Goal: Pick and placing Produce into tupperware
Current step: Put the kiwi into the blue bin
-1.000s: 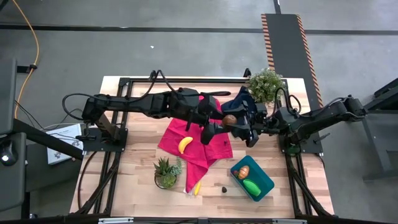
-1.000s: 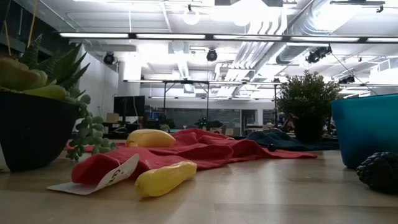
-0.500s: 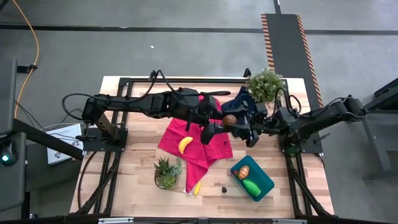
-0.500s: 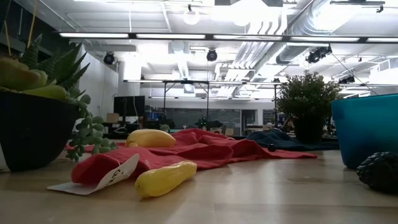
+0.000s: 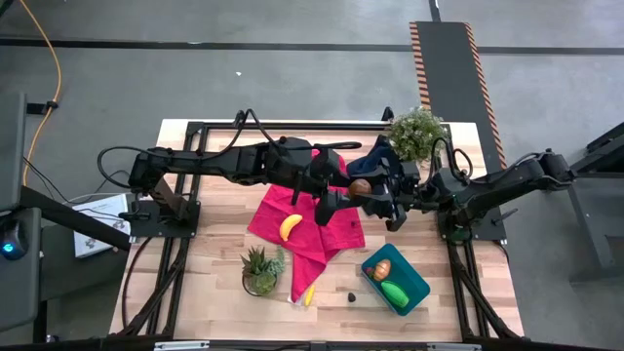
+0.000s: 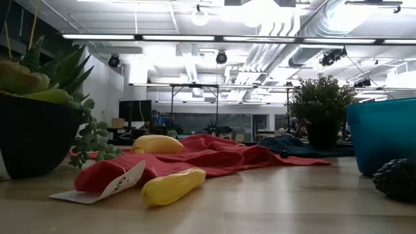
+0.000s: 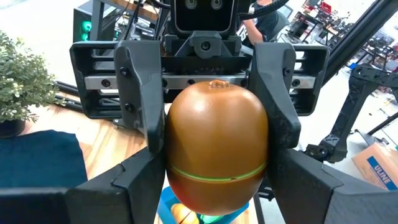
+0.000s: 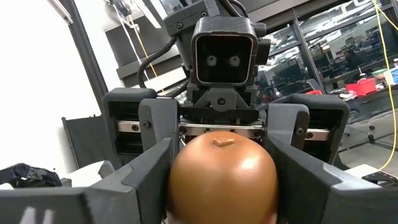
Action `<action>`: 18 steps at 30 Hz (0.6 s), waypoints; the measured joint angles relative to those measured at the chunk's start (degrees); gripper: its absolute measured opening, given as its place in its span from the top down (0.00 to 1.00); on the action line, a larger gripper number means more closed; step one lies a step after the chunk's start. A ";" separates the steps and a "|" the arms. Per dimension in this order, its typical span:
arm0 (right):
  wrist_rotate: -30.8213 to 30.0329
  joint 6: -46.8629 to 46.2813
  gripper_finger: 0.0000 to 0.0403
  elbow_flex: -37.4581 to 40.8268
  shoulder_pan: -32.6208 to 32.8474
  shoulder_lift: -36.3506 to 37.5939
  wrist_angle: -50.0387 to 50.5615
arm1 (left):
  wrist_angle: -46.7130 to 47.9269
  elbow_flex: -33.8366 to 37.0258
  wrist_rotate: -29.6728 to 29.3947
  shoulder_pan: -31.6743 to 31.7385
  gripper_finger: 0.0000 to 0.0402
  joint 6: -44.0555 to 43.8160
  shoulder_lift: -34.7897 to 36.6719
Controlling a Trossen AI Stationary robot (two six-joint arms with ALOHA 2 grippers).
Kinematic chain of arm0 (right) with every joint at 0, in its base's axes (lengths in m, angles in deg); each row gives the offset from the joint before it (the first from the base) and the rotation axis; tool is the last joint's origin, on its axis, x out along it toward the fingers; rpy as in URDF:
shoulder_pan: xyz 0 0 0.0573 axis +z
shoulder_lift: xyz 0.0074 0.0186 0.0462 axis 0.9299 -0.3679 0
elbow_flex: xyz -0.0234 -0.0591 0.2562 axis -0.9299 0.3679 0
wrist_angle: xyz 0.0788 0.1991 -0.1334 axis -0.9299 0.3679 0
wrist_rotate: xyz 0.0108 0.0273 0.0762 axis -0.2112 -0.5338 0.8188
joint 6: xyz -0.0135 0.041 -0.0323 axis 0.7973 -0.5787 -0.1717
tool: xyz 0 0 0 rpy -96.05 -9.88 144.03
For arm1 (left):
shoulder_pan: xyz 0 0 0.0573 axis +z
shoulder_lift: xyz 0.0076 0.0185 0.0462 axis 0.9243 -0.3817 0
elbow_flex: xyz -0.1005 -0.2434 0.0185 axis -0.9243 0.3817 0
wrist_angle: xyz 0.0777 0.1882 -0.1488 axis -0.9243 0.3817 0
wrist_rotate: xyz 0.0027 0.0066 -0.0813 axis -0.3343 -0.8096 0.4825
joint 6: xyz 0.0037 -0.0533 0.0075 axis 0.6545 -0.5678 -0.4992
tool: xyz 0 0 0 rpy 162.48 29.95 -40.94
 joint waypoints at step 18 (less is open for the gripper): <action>0.09 0.34 0.45 0.00 0.00 -0.04 -0.07 | 0.16 0.00 0.66 0.00 0.37 0.02 0.00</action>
